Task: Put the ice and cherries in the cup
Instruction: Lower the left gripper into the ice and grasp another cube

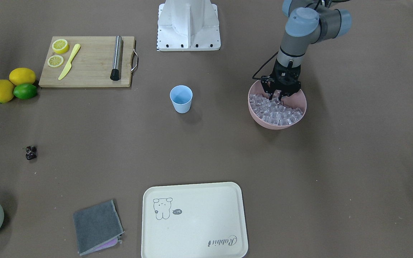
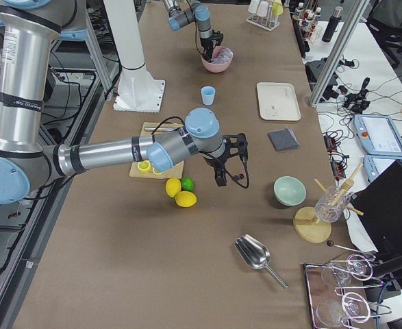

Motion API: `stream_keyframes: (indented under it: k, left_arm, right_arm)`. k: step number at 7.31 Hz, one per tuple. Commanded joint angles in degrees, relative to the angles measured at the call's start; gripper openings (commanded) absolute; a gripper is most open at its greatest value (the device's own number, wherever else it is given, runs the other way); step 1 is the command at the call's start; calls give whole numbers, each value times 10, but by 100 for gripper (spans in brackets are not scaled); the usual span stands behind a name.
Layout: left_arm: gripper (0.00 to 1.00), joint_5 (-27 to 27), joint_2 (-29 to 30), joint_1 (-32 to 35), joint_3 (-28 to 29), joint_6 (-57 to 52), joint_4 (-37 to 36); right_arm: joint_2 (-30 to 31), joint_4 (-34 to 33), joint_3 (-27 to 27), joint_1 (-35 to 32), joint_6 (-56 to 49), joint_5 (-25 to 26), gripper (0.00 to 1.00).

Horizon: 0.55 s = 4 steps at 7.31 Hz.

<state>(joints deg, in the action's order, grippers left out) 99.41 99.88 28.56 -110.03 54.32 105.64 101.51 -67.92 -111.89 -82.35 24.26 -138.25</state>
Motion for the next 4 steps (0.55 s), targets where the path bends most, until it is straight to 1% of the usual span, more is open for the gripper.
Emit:
stream_keyframes:
  k: [1, 4]
  left_arm:
    - [0, 0, -1, 1, -6, -1, 0]
    - [0, 4, -4, 9, -39, -4, -1]
  right_arm:
    - [0, 1, 0, 0, 0, 0, 100]
    - [0, 0, 0, 0, 0, 0, 100]
